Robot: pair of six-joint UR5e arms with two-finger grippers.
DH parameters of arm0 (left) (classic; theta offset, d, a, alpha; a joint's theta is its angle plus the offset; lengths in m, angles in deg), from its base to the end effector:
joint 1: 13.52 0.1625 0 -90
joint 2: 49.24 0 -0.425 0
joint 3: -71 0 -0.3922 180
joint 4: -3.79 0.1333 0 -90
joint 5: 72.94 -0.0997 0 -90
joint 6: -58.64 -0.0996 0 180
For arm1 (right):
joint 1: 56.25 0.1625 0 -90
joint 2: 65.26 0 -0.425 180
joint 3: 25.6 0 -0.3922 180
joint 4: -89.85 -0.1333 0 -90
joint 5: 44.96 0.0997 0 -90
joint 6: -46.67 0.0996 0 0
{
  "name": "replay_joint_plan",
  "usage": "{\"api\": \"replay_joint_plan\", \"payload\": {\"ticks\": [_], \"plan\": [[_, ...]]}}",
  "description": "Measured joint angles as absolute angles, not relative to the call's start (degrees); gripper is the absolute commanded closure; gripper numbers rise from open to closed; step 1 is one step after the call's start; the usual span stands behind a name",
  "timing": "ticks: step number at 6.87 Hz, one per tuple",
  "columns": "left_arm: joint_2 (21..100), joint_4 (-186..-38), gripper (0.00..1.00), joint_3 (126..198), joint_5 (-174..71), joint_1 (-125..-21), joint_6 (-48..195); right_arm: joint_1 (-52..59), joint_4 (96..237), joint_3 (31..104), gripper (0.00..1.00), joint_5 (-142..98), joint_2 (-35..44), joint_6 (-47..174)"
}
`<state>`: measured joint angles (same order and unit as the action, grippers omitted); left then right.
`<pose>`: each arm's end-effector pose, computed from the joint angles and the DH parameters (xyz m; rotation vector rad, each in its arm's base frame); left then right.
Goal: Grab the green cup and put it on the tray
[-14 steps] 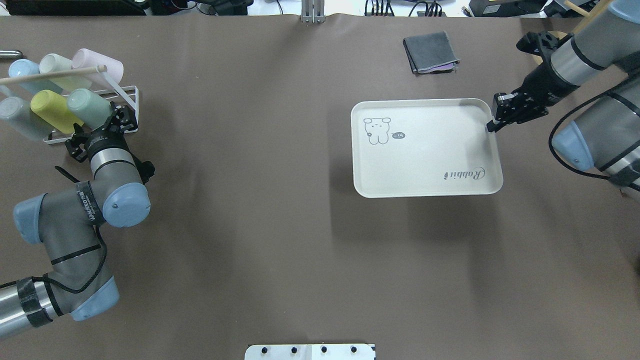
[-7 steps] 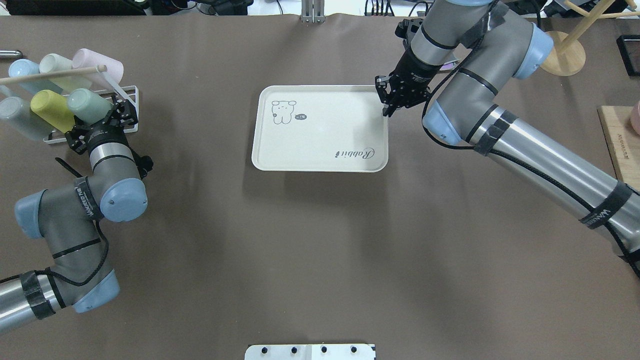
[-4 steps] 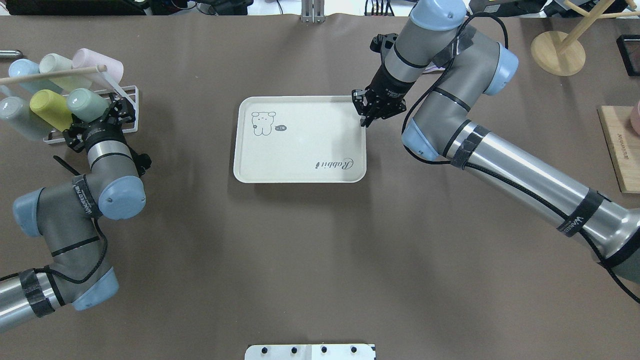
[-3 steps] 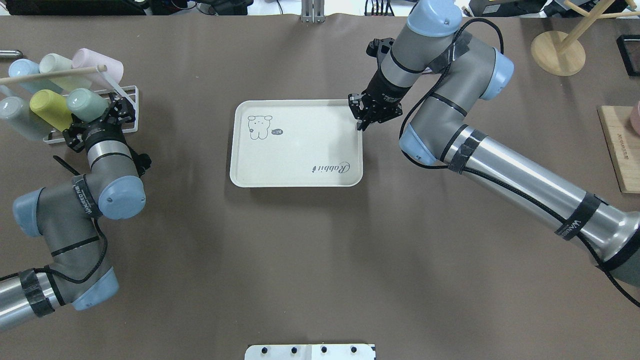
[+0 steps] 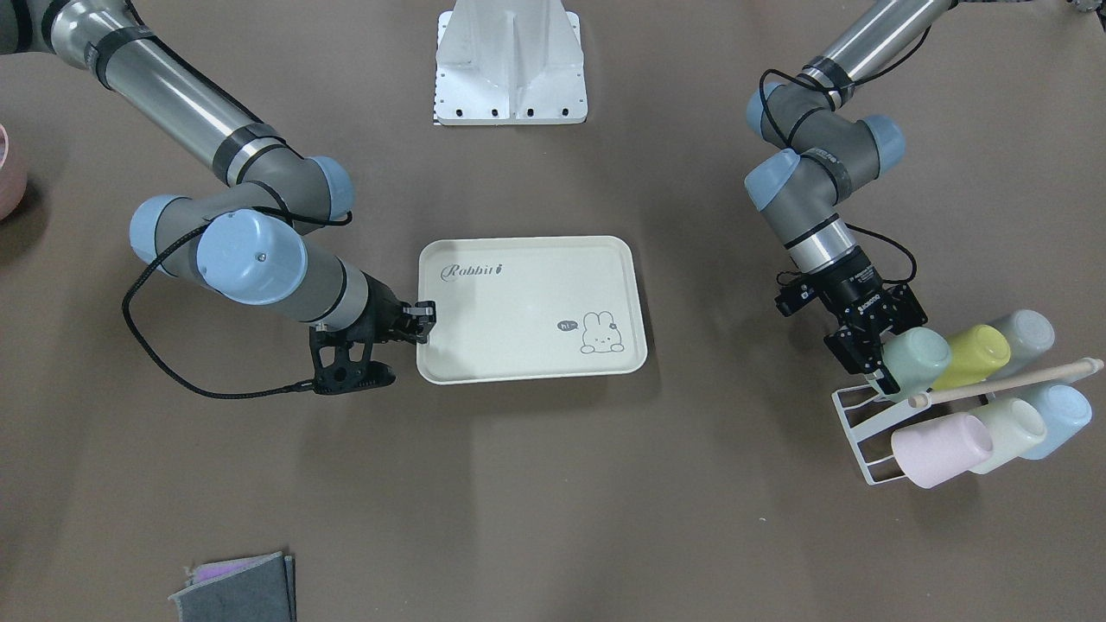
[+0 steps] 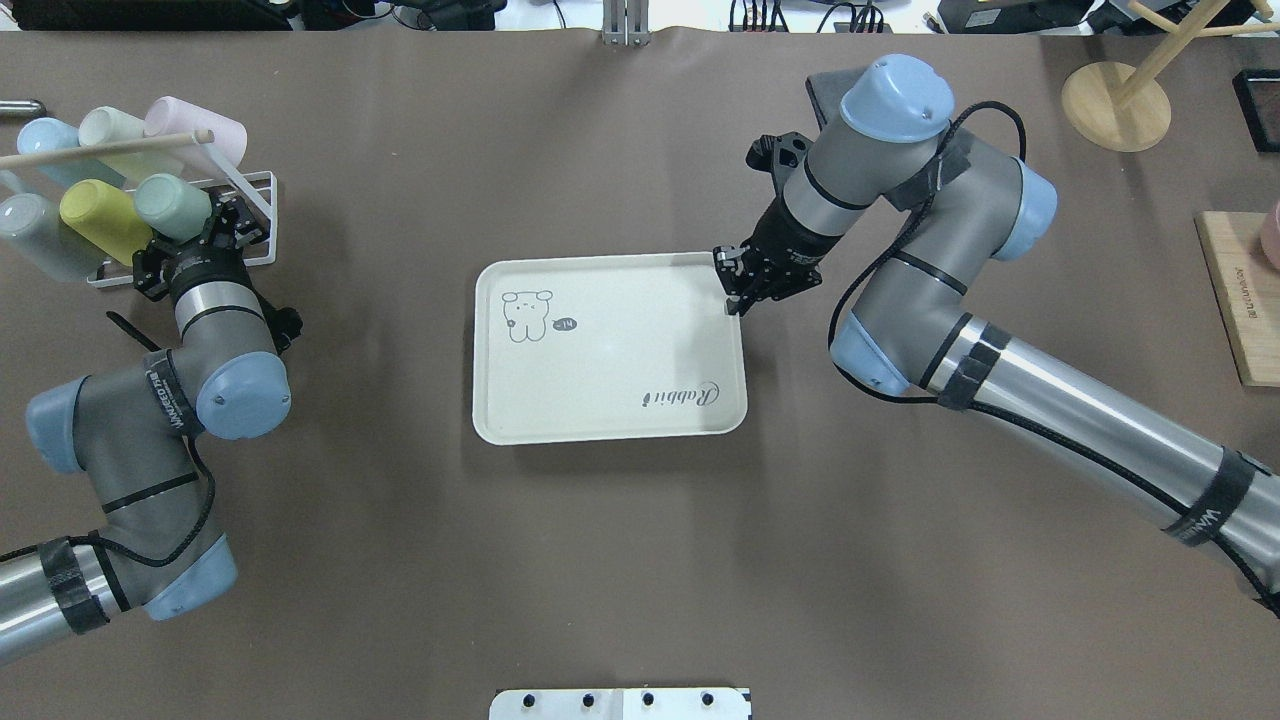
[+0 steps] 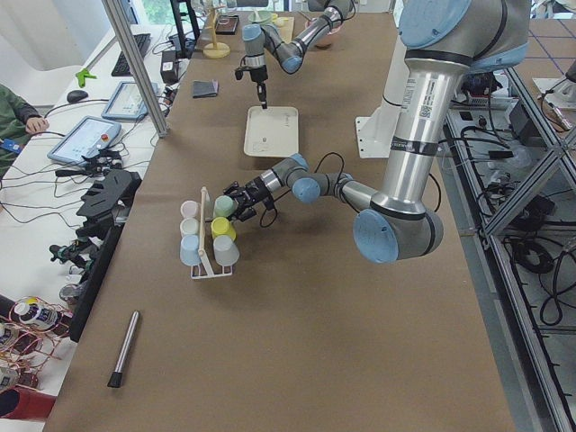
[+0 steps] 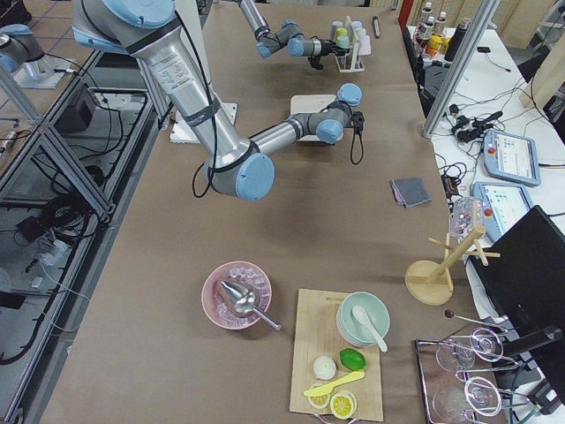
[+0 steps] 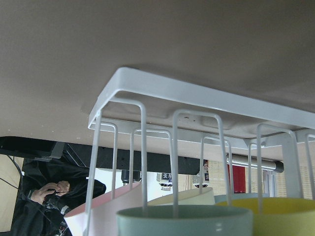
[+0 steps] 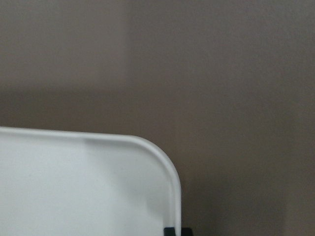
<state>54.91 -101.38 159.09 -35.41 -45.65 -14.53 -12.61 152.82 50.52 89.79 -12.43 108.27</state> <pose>0.3983 -0.5008 0.4994 0.3783 -1.1191 1.8484 -0.4884 -0.5530 0.3145 -0.1000 -1.0962 -0.1041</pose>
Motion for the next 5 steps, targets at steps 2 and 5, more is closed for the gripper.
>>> {"api": "replay_joint_plan", "payload": {"ticks": [2, 5], "plan": [[54.9, -101.8, 0.42, 159.1, -35.4, -45.7, -15.0, -14.6, 152.9, 53.0, 1.00, 88.5, -10.0, 108.4], [54.9, -101.9, 0.42, 159.3, -35.4, -45.7, -15.4, -15.6, 152.9, 53.2, 0.54, 87.0, -9.5, 108.2]]}}
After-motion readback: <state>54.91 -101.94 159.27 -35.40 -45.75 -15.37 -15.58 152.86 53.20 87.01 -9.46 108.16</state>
